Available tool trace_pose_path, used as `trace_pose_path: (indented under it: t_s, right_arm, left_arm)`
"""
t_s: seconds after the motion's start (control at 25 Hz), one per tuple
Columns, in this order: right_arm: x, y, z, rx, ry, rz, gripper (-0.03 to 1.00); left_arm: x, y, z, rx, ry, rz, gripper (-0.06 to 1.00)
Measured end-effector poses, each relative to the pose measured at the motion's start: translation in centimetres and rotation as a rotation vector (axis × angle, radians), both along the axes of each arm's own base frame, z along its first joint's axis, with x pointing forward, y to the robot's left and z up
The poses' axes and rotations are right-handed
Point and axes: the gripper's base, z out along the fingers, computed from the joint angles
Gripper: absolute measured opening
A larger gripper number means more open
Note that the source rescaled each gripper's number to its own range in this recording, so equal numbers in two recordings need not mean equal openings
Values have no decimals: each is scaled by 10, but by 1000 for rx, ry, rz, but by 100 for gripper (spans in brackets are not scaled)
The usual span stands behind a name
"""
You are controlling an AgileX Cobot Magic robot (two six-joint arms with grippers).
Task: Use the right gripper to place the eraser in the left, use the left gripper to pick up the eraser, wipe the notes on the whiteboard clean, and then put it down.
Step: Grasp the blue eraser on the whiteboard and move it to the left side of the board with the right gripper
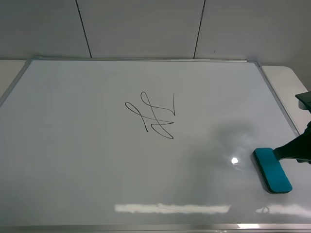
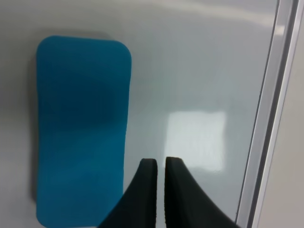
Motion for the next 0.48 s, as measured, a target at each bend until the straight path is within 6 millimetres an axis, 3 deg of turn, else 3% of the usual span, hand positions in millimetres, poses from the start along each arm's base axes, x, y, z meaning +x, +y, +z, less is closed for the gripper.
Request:
trace_pose_path:
  t_s: [0.48]
  right_arm:
    - [18,7,-36,16,78,30,0]
  left_arm:
    - [0,0,0,0,0,0,100]
